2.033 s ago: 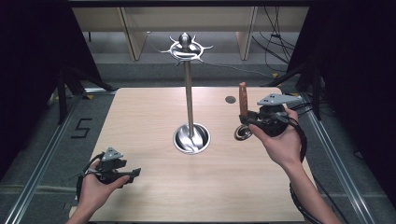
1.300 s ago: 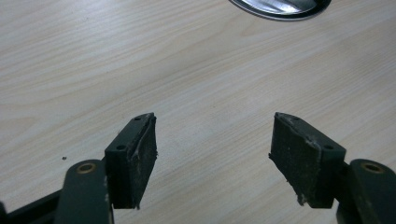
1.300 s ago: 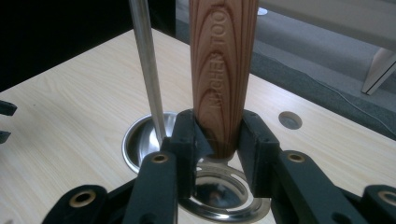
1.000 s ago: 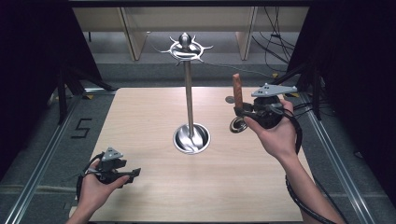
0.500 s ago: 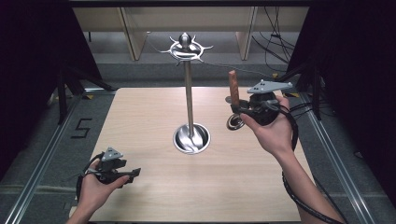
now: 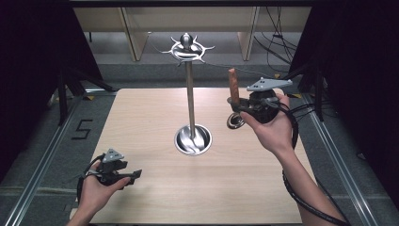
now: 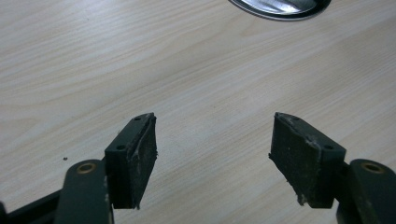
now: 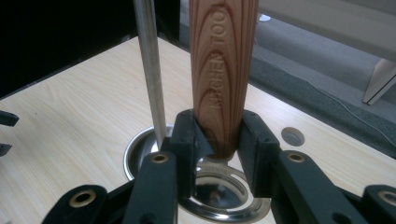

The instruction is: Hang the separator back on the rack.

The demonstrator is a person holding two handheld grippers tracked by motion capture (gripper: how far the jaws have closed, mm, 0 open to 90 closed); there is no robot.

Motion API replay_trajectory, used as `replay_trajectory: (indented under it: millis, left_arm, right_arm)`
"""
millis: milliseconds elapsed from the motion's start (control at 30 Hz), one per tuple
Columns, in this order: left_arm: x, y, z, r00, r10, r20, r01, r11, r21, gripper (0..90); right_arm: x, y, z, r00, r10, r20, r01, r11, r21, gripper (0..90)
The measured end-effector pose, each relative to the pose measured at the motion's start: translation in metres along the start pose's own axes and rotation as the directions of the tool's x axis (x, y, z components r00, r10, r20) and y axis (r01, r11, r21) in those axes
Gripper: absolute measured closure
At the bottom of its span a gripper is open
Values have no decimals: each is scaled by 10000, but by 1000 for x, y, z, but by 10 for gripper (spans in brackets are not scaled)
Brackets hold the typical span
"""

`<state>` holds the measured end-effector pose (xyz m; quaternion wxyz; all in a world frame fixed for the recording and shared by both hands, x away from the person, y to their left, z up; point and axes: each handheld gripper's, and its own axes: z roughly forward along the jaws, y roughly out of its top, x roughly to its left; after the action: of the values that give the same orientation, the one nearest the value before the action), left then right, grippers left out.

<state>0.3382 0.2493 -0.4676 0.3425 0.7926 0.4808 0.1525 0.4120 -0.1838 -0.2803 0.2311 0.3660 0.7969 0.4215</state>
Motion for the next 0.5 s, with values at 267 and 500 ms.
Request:
replay_trajectory:
  millis: [267,500]
  left_arm:
    - [0,0,0,10000,34,28,-34,10000,18,310]
    - [0,0,0,10000,70,46,-70,10000,34,310]
  right_arm:
    - [3,4,2,9999,167,-30,-167,9998,106,699]
    - [3,8,2,9997,-252,-28,252,9997,-61,699]
